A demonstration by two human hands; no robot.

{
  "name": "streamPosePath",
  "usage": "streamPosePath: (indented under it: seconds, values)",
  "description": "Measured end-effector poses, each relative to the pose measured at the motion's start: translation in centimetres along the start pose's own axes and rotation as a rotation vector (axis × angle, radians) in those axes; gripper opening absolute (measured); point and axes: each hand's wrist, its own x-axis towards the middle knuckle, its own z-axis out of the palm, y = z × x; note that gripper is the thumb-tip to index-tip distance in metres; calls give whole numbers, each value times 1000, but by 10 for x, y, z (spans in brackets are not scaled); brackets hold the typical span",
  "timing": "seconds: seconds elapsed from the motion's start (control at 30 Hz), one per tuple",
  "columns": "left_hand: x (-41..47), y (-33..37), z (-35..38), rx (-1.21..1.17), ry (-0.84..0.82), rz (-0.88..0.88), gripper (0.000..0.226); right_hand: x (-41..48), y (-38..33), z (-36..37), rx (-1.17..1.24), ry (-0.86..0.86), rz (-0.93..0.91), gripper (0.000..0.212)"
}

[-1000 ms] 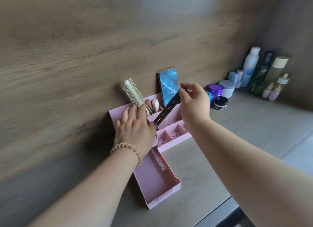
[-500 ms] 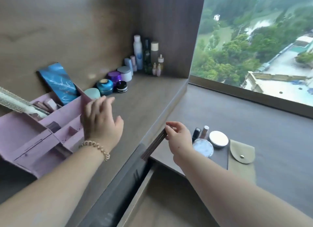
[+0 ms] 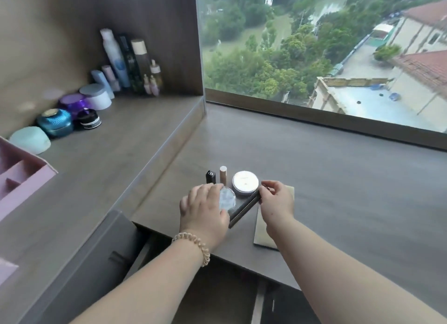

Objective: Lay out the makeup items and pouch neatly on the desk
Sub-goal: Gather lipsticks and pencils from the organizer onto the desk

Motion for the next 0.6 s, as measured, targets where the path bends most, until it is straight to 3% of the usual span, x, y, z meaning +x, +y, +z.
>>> streamPosePath:
  seconds: [0.1, 0.23, 0.4, 0.6]
  values:
    - [3, 17, 23, -8, -42, -46, 54, 23, 19, -10, -40, -22, 41, 11]
    - [5, 36, 50, 29, -91, -140, 56, 45, 26, -16, -193, -176, 17, 17]
    - [5, 44, 67, 49, -74, -236, 57, 53, 14, -24, -667, -251, -329, 31]
    - [5, 39, 69, 52, -20, -325, 55, 58, 9, -7, -696, -281, -508, 24]
